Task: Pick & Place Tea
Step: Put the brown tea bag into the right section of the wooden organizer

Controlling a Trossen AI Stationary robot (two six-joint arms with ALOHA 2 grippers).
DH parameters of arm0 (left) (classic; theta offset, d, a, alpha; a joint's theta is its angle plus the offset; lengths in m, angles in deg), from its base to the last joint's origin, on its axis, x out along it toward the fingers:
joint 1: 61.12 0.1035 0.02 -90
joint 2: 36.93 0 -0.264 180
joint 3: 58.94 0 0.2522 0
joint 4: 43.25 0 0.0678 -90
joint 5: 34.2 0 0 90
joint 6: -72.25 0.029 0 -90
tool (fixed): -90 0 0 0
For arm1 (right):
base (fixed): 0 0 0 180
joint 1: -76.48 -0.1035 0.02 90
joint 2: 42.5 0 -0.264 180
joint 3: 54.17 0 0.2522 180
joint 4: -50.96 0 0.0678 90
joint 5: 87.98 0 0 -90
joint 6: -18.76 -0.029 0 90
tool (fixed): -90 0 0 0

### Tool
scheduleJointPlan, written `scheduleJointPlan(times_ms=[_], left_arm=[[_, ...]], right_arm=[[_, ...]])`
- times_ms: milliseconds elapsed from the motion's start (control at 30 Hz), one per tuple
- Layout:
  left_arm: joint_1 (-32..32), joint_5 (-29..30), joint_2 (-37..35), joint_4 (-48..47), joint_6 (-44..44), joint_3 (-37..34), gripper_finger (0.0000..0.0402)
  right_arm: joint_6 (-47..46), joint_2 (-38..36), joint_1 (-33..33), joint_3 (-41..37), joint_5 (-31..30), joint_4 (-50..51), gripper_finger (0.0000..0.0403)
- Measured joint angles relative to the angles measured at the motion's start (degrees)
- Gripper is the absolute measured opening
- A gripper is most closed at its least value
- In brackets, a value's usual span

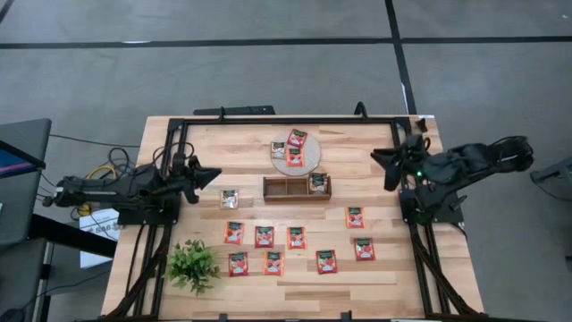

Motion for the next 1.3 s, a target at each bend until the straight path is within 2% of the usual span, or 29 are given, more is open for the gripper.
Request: scheduleJointPlan(times_ms=[233, 367, 633, 767, 1000, 1300], left_arm=[[0.02, 2.32, 19.45, -8.23, 4.61, 15.66, 0.0000], [0.54, 3.26, 30.57, -16.52, 8.05, 25.18, 0.0000], [2.20, -1.20, 44.25, -48.57, 15.82, 40.90, 0.0000], [3.63, -1.16, 48.65, -54.96, 17.85, 42.08, 0.0000], [6.56, -2.15, 55.46, -58.11, 19.09, 40.85, 0.0000], [13.43, -13.62, 55.37, -52.43, 22.74, 34.61, 0.0000]], right_arm=[[0.90, -7.60, -1.45, -9.58, -1.15, -11.02, 0.0076], [1.41, -10.47, -2.74, -13.23, -1.11, -14.68, 0.0076], [2.46, -12.89, -5.57, -16.42, -1.03, -17.87, 0.0076], [2.51, -12.78, -5.67, -16.45, -0.96, -18.00, 0.0076], [2.64, -12.70, -5.59, -16.45, -0.80, -17.80, 0.0076], [3.96, -12.70, -5.59, -16.45, -0.72, -17.77, 0.0076]])
